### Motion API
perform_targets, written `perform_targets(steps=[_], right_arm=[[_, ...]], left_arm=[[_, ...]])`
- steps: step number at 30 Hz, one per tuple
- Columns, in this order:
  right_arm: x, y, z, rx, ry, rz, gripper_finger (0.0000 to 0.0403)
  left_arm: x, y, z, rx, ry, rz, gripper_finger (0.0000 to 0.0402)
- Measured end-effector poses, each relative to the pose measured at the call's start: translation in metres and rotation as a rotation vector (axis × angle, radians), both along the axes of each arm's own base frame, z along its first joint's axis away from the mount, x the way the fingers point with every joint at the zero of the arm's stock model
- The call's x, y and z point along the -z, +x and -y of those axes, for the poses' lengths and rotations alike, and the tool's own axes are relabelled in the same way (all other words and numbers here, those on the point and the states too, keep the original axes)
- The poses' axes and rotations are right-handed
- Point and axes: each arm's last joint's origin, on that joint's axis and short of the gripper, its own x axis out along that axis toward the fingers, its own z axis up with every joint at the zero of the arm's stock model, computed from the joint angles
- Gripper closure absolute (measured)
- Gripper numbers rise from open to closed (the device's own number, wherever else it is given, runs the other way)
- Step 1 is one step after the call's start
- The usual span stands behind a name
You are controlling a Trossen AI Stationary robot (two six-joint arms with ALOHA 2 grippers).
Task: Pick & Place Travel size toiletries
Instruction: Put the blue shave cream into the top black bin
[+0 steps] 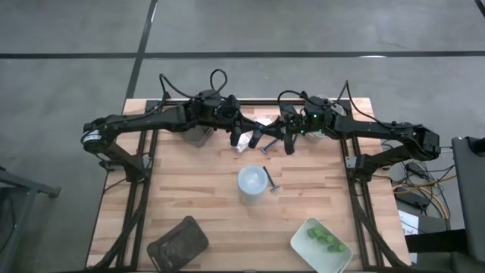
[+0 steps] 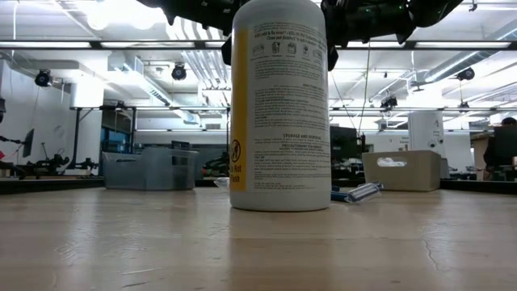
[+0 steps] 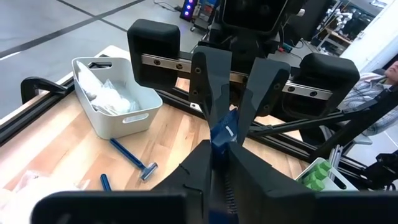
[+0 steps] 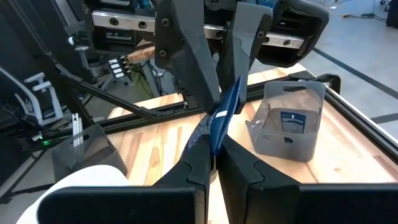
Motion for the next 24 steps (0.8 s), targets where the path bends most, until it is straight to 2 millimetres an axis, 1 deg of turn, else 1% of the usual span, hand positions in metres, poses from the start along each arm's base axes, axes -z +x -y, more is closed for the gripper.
perform_targets(steps=[9, 15, 19, 24], right_arm=[[-0.0004, -0.0002, -0.0001, 0.001, 0.002, 0.002, 0.0385], [-0.0003, -0.0002, 0.0002, 0.006, 0.005, 0.001, 0.0382], [0.0006, 0.0001, 0.0003, 0.01, 0.007, -0.005, 0.0362], [0.0005, 0.0002, 0.0004, 0.014, 0.01, -0.005, 0.0317]], left_arm=[[-0.0013, 0.0013, -0.0004, 0.0, 0.007, 0.024, 0.037], [-0.0011, 0.0014, -0.0004, 0.0, 0.007, 0.023, 0.039], [0.0003, 0.0011, -0.0003, 0.001, 0.001, 0.009, 0.0397], [0.0029, -0.001, 0.0003, 0.008, 0.002, -0.029, 0.0397]])
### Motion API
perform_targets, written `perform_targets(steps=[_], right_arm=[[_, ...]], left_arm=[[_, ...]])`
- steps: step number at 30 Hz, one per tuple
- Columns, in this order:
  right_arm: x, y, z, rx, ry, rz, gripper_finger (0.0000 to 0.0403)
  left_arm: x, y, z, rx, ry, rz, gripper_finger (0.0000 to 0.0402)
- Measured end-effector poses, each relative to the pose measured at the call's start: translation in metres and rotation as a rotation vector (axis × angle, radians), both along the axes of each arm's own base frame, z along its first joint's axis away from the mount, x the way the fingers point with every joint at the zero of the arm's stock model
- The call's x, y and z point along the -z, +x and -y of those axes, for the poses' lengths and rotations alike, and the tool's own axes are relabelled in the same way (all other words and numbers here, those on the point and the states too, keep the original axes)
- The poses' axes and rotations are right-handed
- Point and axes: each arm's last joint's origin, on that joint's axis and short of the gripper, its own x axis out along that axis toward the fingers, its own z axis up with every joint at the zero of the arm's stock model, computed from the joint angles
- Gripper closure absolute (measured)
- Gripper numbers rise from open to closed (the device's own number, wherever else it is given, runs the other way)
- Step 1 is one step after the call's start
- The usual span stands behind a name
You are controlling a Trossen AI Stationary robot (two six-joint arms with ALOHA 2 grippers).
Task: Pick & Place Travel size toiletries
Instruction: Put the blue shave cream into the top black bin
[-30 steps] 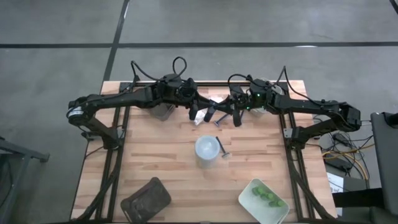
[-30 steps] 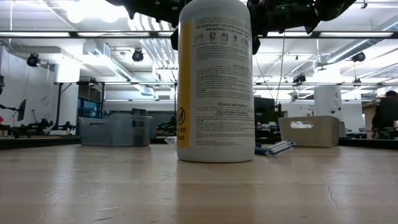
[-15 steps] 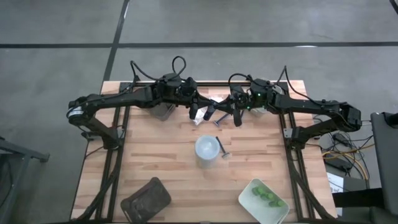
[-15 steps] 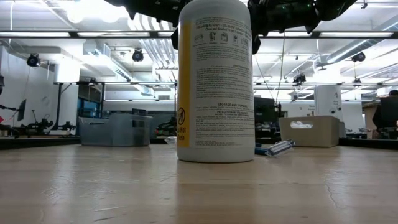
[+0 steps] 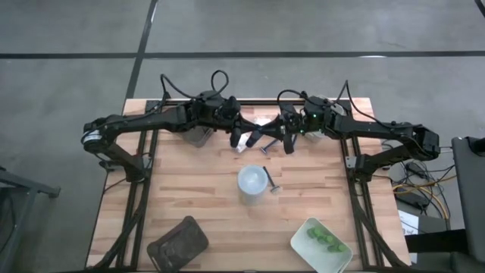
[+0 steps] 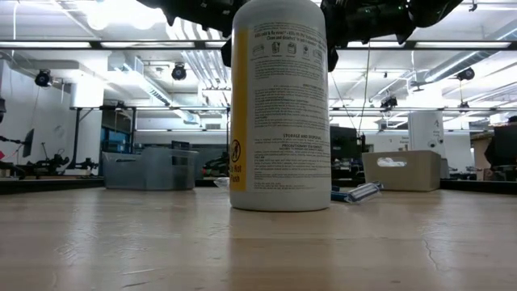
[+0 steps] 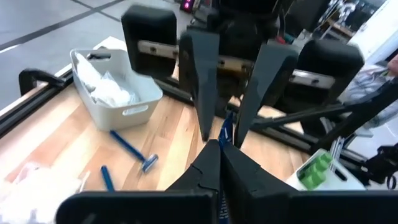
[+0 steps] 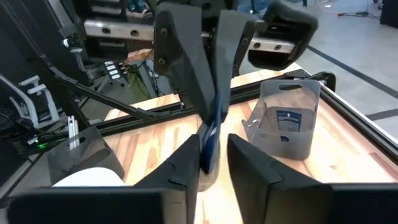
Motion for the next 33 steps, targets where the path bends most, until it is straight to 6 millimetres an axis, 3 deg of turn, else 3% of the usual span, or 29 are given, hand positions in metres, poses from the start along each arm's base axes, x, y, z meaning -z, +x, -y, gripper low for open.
perform_targets(steps=[10, 19, 27, 33], right_arm=[[0.001, 0.0, 0.002, 0.085, 0.036, -0.012, 0.0231], [0.003, -0.001, 0.002, 0.083, 0.038, -0.03, 0.0199], [0.006, -0.001, 0.002, 0.083, 0.048, -0.063, 0.0191], [0.006, -0.001, 0.002, 0.079, 0.027, -0.064, 0.0198]], left_arm=[[-0.005, -0.02, -0.003, -0.004, 0.07, -0.086, 0.0398], [-0.019, -0.051, -0.007, -0.078, 0.183, -0.08, 0.0398], [-0.004, -0.095, 0.0, -0.265, 0.238, -0.112, 0.0398], [0.019, -0.133, 0.01, -0.398, 0.277, -0.132, 0.0397]])
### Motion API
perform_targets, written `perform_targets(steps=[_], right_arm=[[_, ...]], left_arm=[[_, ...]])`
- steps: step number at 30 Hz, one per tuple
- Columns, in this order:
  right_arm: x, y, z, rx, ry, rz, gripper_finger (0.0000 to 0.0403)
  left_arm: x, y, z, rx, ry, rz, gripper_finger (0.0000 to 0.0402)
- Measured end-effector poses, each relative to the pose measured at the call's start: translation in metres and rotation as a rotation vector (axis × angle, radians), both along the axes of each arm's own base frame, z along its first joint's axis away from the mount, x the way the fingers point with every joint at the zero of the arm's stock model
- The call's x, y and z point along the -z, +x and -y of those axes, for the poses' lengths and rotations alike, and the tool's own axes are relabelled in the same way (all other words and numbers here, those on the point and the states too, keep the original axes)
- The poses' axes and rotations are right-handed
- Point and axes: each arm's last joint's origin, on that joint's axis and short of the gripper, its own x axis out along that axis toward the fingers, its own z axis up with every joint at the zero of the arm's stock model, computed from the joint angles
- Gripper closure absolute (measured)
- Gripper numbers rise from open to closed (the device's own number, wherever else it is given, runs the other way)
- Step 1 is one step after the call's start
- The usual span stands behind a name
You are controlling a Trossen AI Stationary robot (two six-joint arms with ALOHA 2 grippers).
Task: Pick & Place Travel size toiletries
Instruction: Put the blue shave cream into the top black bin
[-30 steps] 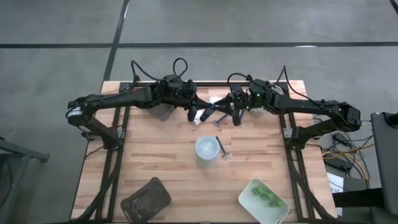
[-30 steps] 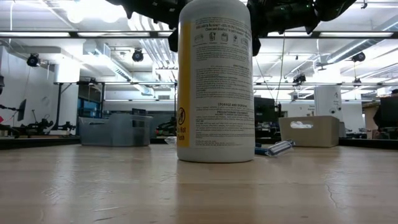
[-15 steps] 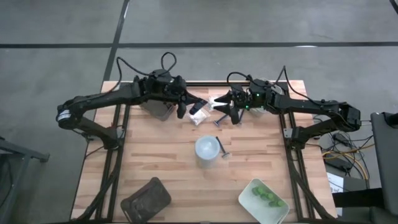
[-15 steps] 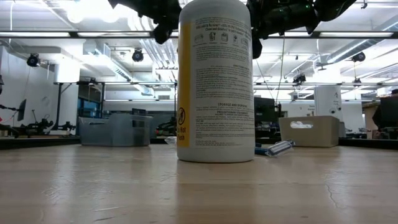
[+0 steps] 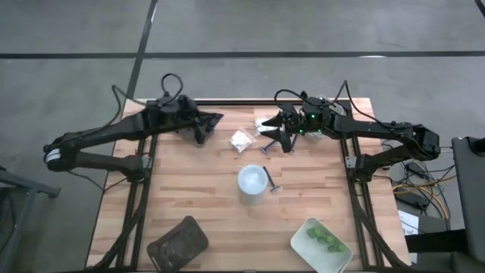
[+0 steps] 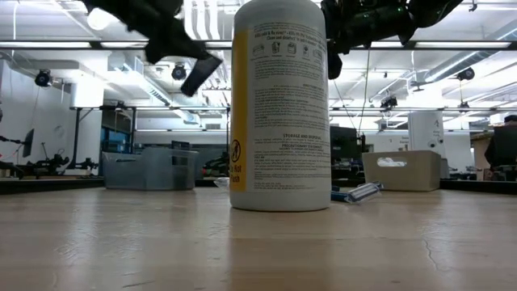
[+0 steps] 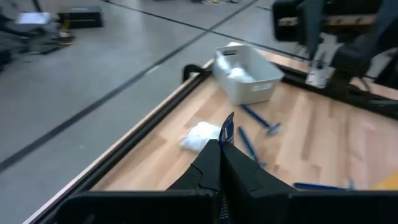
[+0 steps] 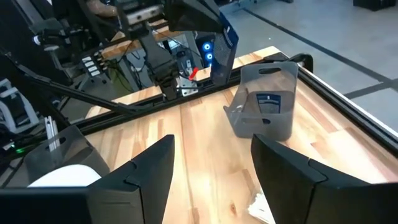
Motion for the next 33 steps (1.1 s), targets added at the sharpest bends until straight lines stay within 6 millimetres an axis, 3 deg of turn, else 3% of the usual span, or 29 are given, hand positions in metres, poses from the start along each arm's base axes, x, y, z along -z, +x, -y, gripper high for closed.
perform_targets(steps=[6, 16, 33], right_arm=[[0.0, 0.0, 0.0, -0.007, -0.036, -0.001, 0.0213], [0.0, 0.0, 0.001, 0.015, -0.05, -0.004, 0.024], [0.0, 0.0, 0.001, 0.015, -0.05, -0.004, 0.0284]], left_arm=[[0.035, -0.026, 0.009, -0.036, 0.048, 0.053, 0.0398], [0.094, -0.048, 0.012, -0.212, 0.125, 0.252, 0.0399], [0.133, -0.062, 0.014, -0.305, 0.14, 0.176, 0.0398]])
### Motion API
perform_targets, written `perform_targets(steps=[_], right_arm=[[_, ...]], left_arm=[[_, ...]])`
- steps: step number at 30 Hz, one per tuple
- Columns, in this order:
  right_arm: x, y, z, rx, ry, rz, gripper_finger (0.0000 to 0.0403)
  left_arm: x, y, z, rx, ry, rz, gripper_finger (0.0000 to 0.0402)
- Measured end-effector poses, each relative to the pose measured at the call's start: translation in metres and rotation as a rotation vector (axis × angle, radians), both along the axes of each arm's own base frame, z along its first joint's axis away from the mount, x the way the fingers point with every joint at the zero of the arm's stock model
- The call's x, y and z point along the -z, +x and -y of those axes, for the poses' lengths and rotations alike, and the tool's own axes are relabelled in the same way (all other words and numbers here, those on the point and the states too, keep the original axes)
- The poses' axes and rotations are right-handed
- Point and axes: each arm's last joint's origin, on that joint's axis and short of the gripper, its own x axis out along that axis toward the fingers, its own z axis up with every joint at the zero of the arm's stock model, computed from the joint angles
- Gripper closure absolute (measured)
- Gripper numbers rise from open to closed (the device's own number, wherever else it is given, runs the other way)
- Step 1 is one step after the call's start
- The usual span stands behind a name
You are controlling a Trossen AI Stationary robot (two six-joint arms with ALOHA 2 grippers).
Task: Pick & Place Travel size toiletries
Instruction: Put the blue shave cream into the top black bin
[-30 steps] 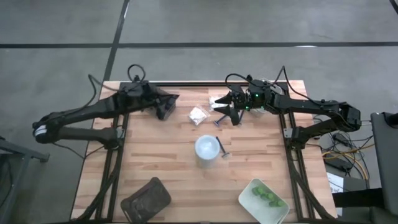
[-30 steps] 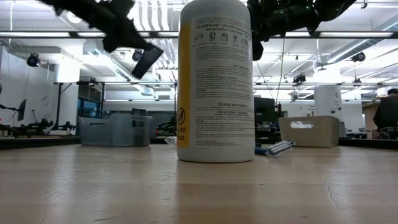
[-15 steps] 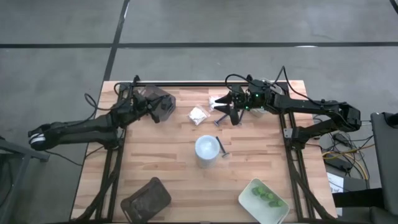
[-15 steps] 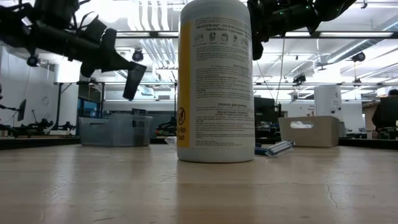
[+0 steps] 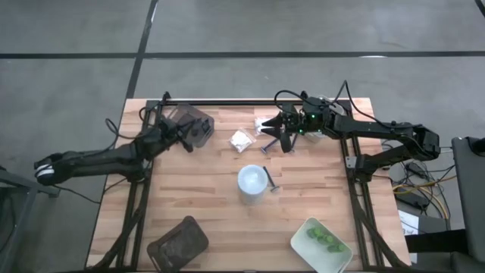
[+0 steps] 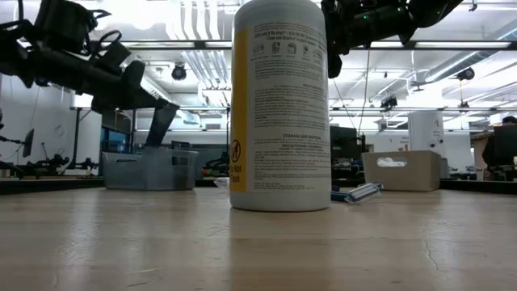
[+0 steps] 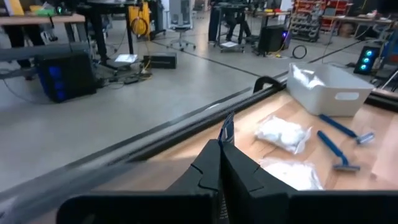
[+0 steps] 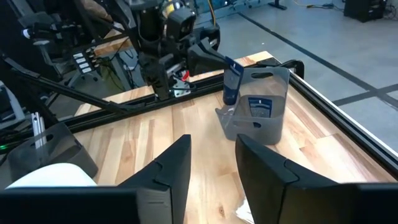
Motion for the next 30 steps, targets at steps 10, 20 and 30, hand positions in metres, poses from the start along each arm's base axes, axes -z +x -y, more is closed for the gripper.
perform_targets(steps=[10, 20, 30], right_arm=[[0.0, 0.0, 0.0, 0.0, 0.0, 0.0, 0.0312], [0.0, 0.0, 0.0, 0.0, 0.0, 0.0, 0.0344], [0.0, 0.0, 0.0, 0.0, 0.0, 0.0, 0.0362]], left_arm=[[0.017, -0.004, 0.0, -0.054, -0.024, -0.033, 0.0398], [0.025, -0.007, 0.001, -0.047, -0.021, -0.018, 0.0397], [0.036, -0.01, 0.003, -0.046, -0.043, 0.05, 0.0397]])
